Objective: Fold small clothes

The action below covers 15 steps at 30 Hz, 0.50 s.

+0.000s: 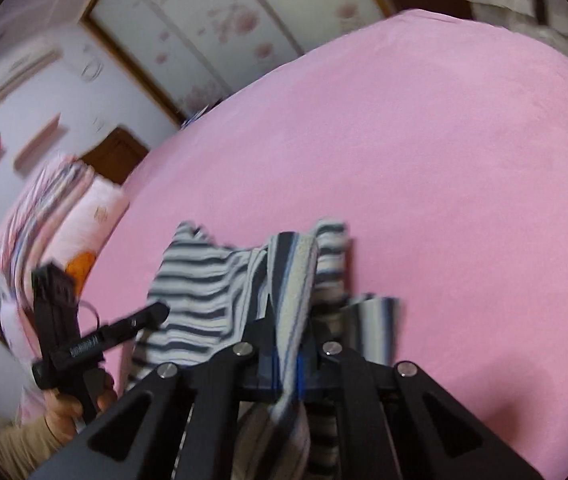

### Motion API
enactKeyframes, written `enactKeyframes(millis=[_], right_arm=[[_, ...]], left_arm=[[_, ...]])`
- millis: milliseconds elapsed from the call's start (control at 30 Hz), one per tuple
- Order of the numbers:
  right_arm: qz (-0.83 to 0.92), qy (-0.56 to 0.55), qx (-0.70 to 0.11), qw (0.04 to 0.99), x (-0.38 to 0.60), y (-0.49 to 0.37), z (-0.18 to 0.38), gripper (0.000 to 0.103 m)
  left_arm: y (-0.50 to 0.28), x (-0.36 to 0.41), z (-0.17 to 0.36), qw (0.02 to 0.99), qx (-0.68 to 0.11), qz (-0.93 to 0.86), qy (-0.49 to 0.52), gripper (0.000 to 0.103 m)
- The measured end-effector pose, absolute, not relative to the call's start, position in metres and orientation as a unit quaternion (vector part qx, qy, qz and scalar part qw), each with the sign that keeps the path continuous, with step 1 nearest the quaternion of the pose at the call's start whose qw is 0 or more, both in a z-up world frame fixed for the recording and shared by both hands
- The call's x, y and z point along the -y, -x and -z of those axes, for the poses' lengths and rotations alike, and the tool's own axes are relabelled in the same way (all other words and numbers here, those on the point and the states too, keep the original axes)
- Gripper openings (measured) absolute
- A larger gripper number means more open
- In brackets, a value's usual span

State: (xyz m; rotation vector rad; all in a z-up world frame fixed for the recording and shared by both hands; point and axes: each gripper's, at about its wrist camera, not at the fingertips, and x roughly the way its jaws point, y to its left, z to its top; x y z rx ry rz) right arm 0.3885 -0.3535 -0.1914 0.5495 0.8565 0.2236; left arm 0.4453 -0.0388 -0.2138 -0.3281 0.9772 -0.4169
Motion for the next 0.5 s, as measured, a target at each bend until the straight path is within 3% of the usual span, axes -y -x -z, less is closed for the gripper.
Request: enactKeyframes(millis=[167, 267, 500], right_arm=[[-0.078, -0.278, -0.443, 0.849, 0.358, -0.39, 0.22, 0.008], [-0.061, -0.297, -0.437, 0.847, 0.365, -0.382, 0.216, 0.025], [-0.03, -0.217, -0.388, 0.895, 0.347, -0.348, 0.164, 0.025]], left_arm=[[-0.445, 0.041, 0.222, 0.853, -0.463, 0.189, 0.153, 0.061], [-0.444, 0.043, 0.219, 0.852, -0.464, 0.189, 0.149, 0.061], [-0.414, 0.044, 0.177, 0.879, -0.421, 0.176, 0.137, 0.061]])
